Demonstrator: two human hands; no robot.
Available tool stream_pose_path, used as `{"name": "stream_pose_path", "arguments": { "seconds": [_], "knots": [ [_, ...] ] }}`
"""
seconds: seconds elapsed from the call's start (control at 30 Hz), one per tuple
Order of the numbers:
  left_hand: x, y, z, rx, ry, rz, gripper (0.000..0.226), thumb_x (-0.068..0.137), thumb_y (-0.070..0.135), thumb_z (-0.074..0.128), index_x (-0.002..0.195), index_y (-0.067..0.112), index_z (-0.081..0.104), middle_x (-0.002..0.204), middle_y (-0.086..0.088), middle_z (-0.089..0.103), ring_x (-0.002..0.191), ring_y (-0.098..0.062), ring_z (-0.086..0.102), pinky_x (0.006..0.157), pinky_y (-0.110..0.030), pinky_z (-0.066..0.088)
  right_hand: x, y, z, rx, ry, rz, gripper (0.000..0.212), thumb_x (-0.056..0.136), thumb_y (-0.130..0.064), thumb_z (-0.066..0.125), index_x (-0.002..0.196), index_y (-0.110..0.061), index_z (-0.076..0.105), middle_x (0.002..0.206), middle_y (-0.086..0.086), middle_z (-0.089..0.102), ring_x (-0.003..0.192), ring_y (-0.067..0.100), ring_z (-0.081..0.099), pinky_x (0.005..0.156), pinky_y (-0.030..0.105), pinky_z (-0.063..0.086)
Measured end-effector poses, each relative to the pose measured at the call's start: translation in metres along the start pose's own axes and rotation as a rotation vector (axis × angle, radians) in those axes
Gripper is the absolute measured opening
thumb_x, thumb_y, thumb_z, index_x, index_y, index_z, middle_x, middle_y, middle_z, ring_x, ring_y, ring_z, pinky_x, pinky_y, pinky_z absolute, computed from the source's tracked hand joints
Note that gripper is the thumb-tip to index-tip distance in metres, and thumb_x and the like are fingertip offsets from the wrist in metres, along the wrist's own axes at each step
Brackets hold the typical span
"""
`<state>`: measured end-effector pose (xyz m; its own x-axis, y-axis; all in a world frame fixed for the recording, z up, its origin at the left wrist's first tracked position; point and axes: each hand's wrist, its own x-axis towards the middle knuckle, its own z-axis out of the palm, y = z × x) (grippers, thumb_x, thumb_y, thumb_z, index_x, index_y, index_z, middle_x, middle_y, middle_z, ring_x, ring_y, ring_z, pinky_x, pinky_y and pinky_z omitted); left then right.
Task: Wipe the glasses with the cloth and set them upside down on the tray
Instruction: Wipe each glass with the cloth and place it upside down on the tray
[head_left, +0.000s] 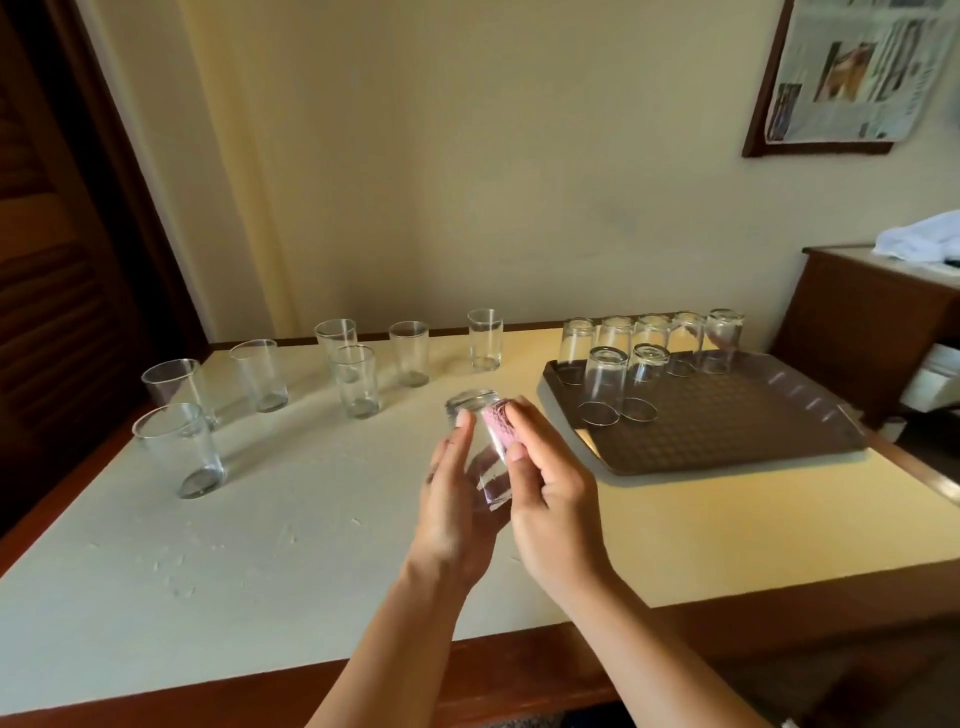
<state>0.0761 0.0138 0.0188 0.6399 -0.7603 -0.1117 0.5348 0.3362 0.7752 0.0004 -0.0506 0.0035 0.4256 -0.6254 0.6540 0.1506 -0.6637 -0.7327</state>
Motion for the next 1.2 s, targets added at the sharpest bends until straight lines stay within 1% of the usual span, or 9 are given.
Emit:
{"name": "stream_pose_path", "arguments": {
  "seconds": [0.1, 0.23, 0.4, 0.53, 0.7, 0.87, 1.0, 1.07, 1.2],
  "knots": [
    [-0.002, 0.005, 0.004, 0.138, -0.038, -0.034, 0.033, 0.104, 0.045, 0.052, 0.127, 0.026, 0.066, 0.096, -0.006, 0.070, 0.065, -0.015, 0.068, 0.057, -0.028, 0.054, 0.004, -0.001, -0.002, 0.028, 0.039, 0.104, 0.046, 0.102, -0.031, 0.044, 0.145, -0.021, 0.056, 0.151, -0.011, 0.051, 0.140, 0.001, 0.046, 0.115, 0.029, 0.041],
    [0.004, 0.014, 0.006, 0.240, -0.060, 0.114, 0.032, 0.108, 0.036, 0.052, 0.125, 0.012, 0.063, 0.106, -0.017, 0.069, 0.077, -0.023, 0.068, 0.073, -0.034, 0.057, -0.022, -0.011, -0.004, 0.086, 0.082, 0.046, 0.043, 0.103, -0.021, 0.045, 0.146, -0.025, 0.048, 0.147, -0.034, 0.046, 0.140, -0.006, 0.043, 0.113, 0.015, 0.037],
    [0.003, 0.014, 0.020, 0.312, -0.161, 0.206, 0.060, 0.100, 0.046, 0.061, 0.154, 0.025, 0.047, 0.123, -0.017, 0.073, 0.092, -0.029, 0.068, 0.078, -0.032, 0.057, 0.027, -0.012, -0.008, 0.207, 0.075, 0.035, 0.042, 0.106, -0.020, 0.044, 0.147, -0.027, 0.047, 0.153, -0.003, 0.051, 0.145, 0.012, 0.044, 0.121, 0.043, 0.037],
    [0.006, 0.023, 0.029, 0.340, -0.248, 0.163, 0.049, 0.108, 0.033, 0.043, 0.156, 0.036, 0.033, 0.115, -0.015, 0.074, 0.081, -0.017, 0.070, 0.073, -0.028, 0.057, 0.065, -0.015, -0.011, 0.131, 0.076, -0.001, 0.043, 0.105, -0.019, 0.043, 0.148, -0.014, 0.051, 0.152, -0.005, 0.051, 0.146, 0.011, 0.043, 0.121, 0.043, 0.036],
    [0.023, 0.041, 0.031, 0.247, -0.128, 0.258, 0.062, 0.097, 0.038, 0.059, 0.155, 0.032, 0.040, 0.125, -0.009, 0.075, 0.095, -0.024, 0.074, 0.078, -0.032, 0.059, 0.036, -0.015, -0.001, 0.077, 0.012, -0.149, 0.040, 0.105, -0.010, 0.048, 0.144, -0.002, 0.053, 0.156, -0.002, 0.045, 0.147, 0.014, 0.041, 0.118, 0.024, 0.035],
    [0.022, 0.040, 0.029, 0.343, -0.209, 0.234, 0.052, 0.105, 0.043, 0.054, 0.150, 0.054, 0.032, 0.130, -0.010, 0.072, 0.116, -0.039, 0.070, 0.106, -0.052, 0.052, 0.079, -0.018, -0.006, 0.156, 0.104, -0.047, 0.040, 0.105, -0.016, 0.047, 0.145, -0.019, 0.048, 0.156, 0.000, 0.046, 0.148, 0.011, 0.039, 0.120, 0.027, 0.033],
    [0.026, 0.046, 0.029, 0.283, -0.101, 0.348, 0.068, 0.092, 0.035, 0.072, 0.152, 0.041, 0.043, 0.119, -0.014, 0.074, 0.095, -0.031, 0.066, 0.089, -0.043, 0.056, 0.052, -0.028, 0.003, 0.205, 0.065, -0.108, 0.039, 0.104, -0.005, 0.048, 0.143, -0.005, 0.050, 0.157, -0.001, 0.045, 0.144, 0.009, 0.045, 0.116, 0.029, 0.041],
    [0.026, 0.046, 0.029, 0.252, -0.111, 0.342, 0.069, 0.094, 0.036, 0.072, 0.156, 0.034, 0.042, 0.119, -0.006, 0.077, 0.092, -0.024, 0.067, 0.083, -0.034, 0.057, 0.043, -0.030, 0.009, 0.210, 0.044, -0.144, 0.039, 0.102, 0.004, 0.047, 0.141, 0.003, 0.050, 0.157, 0.014, 0.042, 0.142, 0.007, 0.047, 0.114, 0.027, 0.042],
    [0.020, 0.042, 0.027, 0.276, -0.217, 0.263, 0.056, 0.100, 0.044, 0.058, 0.154, 0.042, 0.045, 0.132, -0.013, 0.071, 0.100, -0.029, 0.070, 0.094, -0.041, 0.056, 0.078, -0.025, 0.000, 0.290, 0.077, -0.088, 0.039, 0.104, -0.003, 0.046, 0.142, -0.010, 0.051, 0.158, 0.016, 0.043, 0.145, 0.017, 0.046, 0.119, 0.036, 0.039]
  ]
}}
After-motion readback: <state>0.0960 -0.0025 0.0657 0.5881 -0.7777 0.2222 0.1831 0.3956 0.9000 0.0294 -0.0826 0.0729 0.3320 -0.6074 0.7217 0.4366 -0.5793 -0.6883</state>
